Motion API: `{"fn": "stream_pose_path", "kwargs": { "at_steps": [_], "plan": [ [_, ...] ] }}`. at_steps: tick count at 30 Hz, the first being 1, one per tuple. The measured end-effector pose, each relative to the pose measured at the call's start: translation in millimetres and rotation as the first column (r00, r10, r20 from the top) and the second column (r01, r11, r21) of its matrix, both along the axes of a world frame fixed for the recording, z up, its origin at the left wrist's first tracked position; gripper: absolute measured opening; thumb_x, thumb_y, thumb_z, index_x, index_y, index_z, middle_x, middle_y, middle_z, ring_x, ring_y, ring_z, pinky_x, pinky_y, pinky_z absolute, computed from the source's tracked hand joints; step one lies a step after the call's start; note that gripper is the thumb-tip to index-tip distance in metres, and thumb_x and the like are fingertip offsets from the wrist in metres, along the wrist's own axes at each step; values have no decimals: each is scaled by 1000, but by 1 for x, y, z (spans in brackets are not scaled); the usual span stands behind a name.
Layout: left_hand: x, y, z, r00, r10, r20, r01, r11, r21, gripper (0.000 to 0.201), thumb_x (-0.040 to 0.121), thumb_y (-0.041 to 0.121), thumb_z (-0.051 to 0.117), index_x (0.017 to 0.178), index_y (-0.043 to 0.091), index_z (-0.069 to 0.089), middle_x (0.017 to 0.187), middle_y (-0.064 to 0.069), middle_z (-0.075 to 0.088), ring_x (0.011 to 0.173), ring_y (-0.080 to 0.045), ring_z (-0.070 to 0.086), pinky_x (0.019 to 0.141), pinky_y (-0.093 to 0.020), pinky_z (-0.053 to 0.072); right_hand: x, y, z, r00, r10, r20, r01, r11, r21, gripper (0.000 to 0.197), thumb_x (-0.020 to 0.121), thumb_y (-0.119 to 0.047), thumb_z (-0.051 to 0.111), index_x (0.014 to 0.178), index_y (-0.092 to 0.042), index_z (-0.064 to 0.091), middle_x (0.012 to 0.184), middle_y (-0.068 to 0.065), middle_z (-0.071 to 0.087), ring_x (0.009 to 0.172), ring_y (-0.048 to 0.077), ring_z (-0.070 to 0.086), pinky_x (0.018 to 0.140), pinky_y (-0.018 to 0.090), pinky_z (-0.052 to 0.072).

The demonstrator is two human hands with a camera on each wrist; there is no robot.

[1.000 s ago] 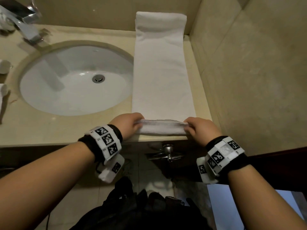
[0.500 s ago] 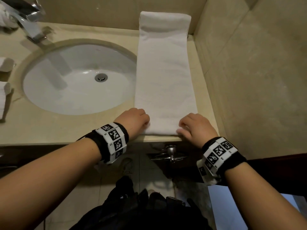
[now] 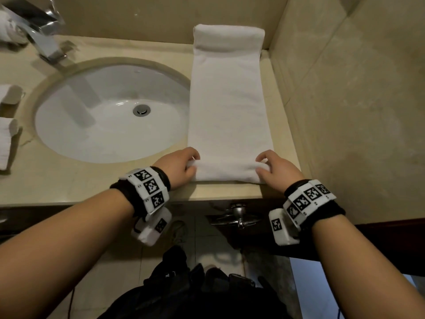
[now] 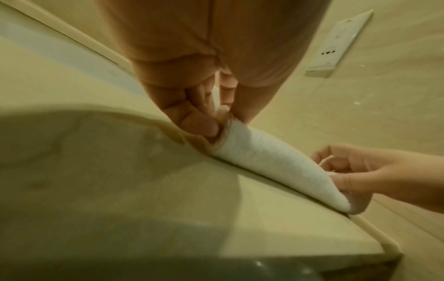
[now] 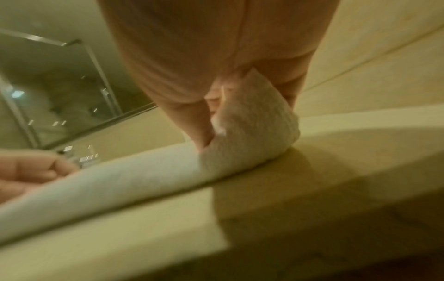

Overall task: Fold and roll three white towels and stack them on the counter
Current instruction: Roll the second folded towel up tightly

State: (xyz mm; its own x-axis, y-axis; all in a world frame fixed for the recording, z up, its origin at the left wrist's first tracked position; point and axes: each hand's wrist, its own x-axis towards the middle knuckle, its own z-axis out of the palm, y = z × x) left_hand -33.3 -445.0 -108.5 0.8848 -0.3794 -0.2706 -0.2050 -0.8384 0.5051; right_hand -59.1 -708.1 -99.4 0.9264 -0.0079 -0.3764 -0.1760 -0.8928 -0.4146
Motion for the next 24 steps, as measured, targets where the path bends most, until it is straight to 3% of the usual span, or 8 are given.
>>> {"fn": "stream_pose_path", "kwargs": {
  "at_steps": [3, 6, 11, 14, 16, 19, 22, 24],
  "plan": [
    [8, -2, -5, 995, 94, -36, -96, 994, -51, 26, 89, 23, 52, 114, 15, 51, 113, -9, 54, 87, -16, 48, 78, -24, 35, 2, 5, 0, 991, 1, 133, 17, 990, -140, 32, 86, -24, 55, 116, -16, 46, 117, 8, 57, 104, 29, 54, 78, 31, 39],
    [13, -9, -3, 996, 79, 30, -81, 996, 44, 20, 88, 24, 52, 106, 16, 54, 115, -9, 49, 92, -25, 55, 80, -30, 42, -2, 13, -2, 904, 274, 327, -135, 911, -390, 20, 84, -17, 56, 104, -14, 58, 107, 9, 58, 98, 31, 51, 79, 38, 37],
    [7, -19, 2, 954, -184, 237, 148, 976, 161, 22, 89, 24, 50, 105, 12, 59, 114, -9, 54, 100, -29, 53, 86, -34, 42, -9, 12, -5, 870, 432, 235, -353, 881, -313, 38, 75, -37, 68, 104, -13, 59, 105, 6, 59, 94, 27, 53, 81, 37, 40],
    [-2, -19, 2, 907, -341, 248, 257, 913, 317, 44, 83, 42, 57, 117, 14, 51, 120, -5, 51, 106, -26, 50, 89, -35, 40, -10, 14, -8, 859, 420, 292, -321, 887, -332, 29, 81, -22, 62, 107, -10, 58, 105, 10, 61, 92, 30, 55, 79, 38, 42],
    [-3, -16, 3, 874, -413, 258, 282, 862, 422, 45, 84, 32, 55, 124, 16, 44, 126, -4, 48, 110, -25, 47, 91, -34, 39, -7, 16, -7, 858, 395, 328, -295, 902, -315, 27, 84, -17, 55, 110, -9, 58, 104, 11, 63, 91, 31, 57, 79, 39, 43],
    [3, -14, 10, 938, -272, 213, 206, 936, 287, 38, 87, 20, 48, 125, 18, 45, 122, -6, 56, 107, -26, 52, 91, -36, 42, 5, 12, -1, 906, 342, 249, -286, 929, -236, 28, 90, -20, 46, 115, -13, 56, 107, 10, 64, 96, 29, 57, 78, 33, 40],
    [9, -14, 14, 996, -91, 8, 89, 987, 133, 35, 91, 24, 44, 126, 19, 42, 118, -12, 60, 105, -30, 56, 88, -35, 43, 23, 7, 7, 977, 211, -6, -211, 973, -89, 30, 92, -24, 45, 120, -16, 52, 117, 10, 62, 103, 29, 56, 78, 28, 38],
    [13, -15, 12, 996, -37, -78, 46, 991, 127, 35, 94, 25, 42, 127, 17, 39, 121, -15, 58, 108, -32, 55, 90, -33, 41, 28, 9, 9, 989, 149, 4, -148, 986, -82, 29, 90, -25, 49, 118, -17, 50, 116, 10, 61, 103, 30, 56, 82, 32, 41]
  ]
}}
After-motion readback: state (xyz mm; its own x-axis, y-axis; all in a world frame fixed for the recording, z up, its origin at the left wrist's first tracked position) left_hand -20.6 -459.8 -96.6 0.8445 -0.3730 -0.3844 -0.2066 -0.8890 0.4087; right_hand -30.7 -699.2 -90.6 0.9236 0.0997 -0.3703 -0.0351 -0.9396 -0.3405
